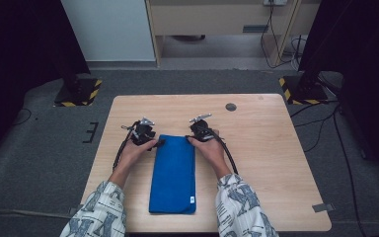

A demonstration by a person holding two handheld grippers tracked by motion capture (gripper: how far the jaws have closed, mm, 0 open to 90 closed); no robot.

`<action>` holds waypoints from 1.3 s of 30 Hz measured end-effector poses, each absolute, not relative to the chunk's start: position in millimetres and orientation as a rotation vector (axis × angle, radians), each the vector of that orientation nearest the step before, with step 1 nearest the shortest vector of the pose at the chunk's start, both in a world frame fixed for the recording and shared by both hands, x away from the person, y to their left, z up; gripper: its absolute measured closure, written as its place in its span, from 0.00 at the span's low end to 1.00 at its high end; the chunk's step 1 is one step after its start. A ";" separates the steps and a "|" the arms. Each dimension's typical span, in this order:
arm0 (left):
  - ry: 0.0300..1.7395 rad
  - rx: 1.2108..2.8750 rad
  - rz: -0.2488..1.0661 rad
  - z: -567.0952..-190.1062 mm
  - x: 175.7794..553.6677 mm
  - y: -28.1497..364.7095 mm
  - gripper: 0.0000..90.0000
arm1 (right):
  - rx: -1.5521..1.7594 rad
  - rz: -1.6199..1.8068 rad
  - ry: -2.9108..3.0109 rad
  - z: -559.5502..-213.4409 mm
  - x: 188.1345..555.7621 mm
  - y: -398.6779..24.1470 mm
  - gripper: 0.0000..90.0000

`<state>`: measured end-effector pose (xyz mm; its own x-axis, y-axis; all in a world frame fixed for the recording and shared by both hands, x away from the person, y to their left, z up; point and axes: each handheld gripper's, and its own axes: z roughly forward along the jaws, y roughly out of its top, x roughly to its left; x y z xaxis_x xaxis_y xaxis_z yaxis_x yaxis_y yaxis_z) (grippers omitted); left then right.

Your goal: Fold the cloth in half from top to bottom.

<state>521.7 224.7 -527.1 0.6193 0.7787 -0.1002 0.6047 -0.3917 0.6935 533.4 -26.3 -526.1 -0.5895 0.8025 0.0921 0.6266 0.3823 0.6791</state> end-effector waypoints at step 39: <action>1.058 2.022 0.379 -495.5 514.4 207.1 0.95 | 1.057 1.045 2.413 -494.0 540.1 -33.7 0.96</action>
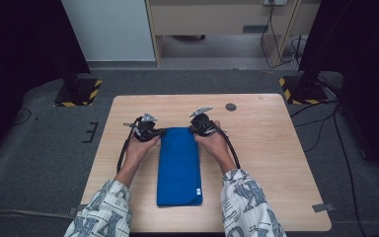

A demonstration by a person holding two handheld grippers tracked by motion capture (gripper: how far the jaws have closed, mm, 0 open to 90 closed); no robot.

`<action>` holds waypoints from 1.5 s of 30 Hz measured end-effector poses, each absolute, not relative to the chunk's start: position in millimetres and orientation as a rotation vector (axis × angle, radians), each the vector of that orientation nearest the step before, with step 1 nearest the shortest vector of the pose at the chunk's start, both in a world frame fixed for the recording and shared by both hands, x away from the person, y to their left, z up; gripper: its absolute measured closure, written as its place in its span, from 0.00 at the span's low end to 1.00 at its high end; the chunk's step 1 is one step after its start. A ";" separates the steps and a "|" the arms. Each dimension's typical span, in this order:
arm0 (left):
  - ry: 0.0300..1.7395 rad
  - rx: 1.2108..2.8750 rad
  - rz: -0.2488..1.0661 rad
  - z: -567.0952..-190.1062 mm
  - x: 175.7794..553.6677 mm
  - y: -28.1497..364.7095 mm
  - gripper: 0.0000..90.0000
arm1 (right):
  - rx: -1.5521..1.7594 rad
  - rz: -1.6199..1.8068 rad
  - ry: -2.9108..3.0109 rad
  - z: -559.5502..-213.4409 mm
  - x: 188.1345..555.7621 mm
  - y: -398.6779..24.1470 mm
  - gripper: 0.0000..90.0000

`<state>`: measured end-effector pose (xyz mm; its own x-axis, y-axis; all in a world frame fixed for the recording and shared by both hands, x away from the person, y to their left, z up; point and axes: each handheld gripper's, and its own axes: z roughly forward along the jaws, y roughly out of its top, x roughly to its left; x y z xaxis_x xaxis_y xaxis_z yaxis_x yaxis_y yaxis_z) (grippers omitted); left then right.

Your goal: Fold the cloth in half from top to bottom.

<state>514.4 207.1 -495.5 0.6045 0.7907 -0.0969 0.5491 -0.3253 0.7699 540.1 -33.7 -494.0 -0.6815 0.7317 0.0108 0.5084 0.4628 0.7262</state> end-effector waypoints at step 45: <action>0.873 2.064 0.466 -441.3 487.6 195.2 0.95 | 0.951 1.301 2.355 -459.6 493.5 -68.5 0.96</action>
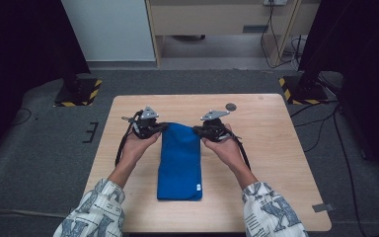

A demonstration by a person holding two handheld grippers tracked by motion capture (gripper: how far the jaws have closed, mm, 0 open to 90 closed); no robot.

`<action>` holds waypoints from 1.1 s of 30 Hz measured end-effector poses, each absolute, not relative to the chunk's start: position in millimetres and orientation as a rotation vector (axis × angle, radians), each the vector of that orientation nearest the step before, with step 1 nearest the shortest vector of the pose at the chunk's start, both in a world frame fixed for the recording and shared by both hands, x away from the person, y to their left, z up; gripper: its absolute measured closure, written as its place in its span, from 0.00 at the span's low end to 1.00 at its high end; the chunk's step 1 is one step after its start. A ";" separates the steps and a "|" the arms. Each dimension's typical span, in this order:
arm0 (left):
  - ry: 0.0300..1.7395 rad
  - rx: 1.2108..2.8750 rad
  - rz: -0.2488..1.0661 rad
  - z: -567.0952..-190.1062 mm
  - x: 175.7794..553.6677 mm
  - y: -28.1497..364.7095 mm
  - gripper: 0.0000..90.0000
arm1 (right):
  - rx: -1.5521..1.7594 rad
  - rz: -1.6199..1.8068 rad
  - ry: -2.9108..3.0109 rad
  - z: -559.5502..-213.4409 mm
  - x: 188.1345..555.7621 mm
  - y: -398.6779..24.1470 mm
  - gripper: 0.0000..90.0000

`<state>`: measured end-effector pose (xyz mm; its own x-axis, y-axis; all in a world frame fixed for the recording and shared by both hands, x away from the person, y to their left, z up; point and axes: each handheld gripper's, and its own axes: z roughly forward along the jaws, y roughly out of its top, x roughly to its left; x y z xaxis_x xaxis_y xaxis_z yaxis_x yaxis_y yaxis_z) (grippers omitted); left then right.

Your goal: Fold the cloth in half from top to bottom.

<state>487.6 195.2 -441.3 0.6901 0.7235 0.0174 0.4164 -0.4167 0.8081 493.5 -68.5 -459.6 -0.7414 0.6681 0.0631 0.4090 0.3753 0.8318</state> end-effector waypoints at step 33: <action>0.779 2.071 0.437 -438.7 444.7 200.0 0.93 | 0.902 1.345 2.419 -455.4 443.6 -72.0 0.95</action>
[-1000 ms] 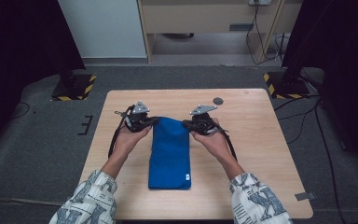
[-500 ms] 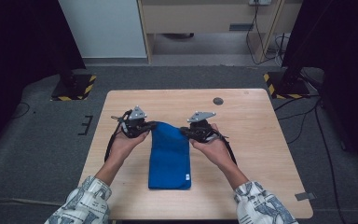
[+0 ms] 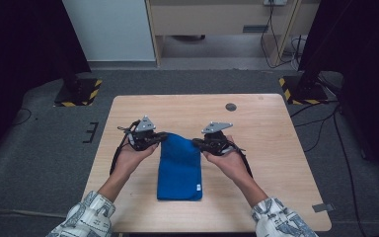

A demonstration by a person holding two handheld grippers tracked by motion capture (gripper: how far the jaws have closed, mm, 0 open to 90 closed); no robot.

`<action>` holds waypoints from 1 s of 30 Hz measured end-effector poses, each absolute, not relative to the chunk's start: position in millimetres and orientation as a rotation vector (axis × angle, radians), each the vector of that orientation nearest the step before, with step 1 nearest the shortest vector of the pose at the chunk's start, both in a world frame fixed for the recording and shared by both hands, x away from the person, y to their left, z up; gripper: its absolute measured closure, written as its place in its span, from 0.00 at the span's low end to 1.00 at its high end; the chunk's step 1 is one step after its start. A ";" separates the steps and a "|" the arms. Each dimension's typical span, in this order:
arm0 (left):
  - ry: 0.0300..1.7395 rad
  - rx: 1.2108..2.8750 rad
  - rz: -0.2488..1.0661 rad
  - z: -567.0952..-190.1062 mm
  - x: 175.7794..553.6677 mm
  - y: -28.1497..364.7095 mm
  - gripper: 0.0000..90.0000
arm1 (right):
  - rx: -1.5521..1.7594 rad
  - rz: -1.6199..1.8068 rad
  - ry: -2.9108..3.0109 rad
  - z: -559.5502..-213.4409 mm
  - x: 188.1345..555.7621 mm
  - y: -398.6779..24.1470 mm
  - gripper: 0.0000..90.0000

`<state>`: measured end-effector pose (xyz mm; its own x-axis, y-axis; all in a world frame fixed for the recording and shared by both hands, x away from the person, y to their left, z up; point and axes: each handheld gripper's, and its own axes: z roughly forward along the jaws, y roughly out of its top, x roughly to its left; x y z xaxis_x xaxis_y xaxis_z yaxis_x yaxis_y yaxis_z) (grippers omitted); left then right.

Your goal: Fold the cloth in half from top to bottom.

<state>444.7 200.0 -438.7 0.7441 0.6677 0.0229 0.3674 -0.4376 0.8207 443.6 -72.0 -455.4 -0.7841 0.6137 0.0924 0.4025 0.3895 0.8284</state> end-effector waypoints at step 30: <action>0.814 2.037 0.396 -453.1 422.1 208.7 0.92 | 0.836 1.367 2.441 -459.7 413.8 -68.6 0.94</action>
